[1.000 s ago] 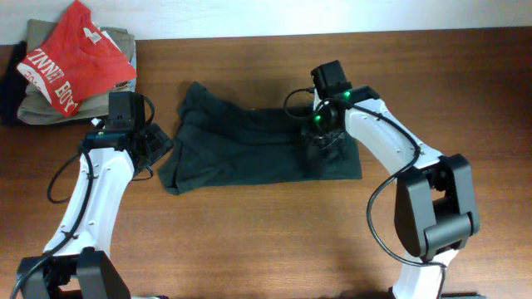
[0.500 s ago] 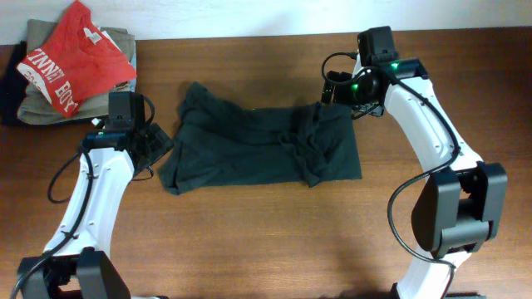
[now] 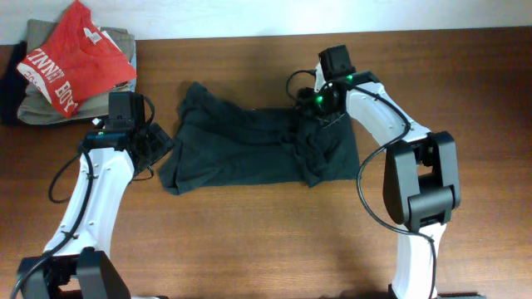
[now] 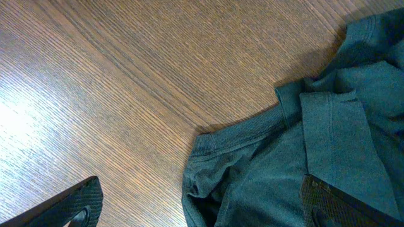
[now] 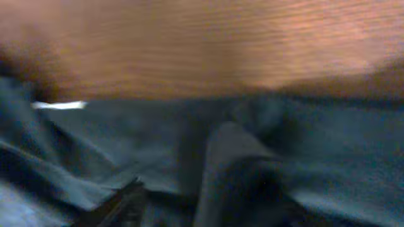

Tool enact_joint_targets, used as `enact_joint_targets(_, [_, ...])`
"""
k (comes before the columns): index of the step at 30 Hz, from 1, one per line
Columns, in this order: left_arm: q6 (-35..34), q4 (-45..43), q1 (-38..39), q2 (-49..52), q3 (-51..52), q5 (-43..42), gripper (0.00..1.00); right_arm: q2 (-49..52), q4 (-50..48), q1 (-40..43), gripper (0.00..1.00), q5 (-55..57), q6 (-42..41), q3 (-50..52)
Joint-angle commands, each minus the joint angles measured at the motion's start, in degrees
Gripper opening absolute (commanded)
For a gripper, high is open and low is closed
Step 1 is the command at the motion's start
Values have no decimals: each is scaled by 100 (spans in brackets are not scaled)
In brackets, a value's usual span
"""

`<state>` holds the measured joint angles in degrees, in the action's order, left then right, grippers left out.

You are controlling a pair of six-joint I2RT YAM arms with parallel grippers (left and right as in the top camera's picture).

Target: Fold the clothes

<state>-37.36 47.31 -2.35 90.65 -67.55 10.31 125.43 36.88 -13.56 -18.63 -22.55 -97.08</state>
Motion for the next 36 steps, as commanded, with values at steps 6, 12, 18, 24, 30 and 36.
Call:
enact_joint_targets(6, [7,-20,-28,52,0,-28,99,-31,-557,-481,61,-520,-304,-94])
enact_joint_targets(12, [11,-11,-28,52,0,4,99,-610,748,9,95,-514,109,-977])
enact_joint_targets(18, [7,-13,-28,52,0,0,99,-960,2824,831,95,-420,1193,-1561])
enact_joint_targets(24, [9,-11,-28,52,0,-160,99,-791,2865,809,50,-87,1423,-424])
enact_joint_targets(30, [9,-9,-28,52,0,-214,99,-767,1821,470,56,-680,1460,957])
enact_joint_targets(36, [9,-13,-28,52,0,-214,99,-767,1685,190,64,-1038,1526,1438])
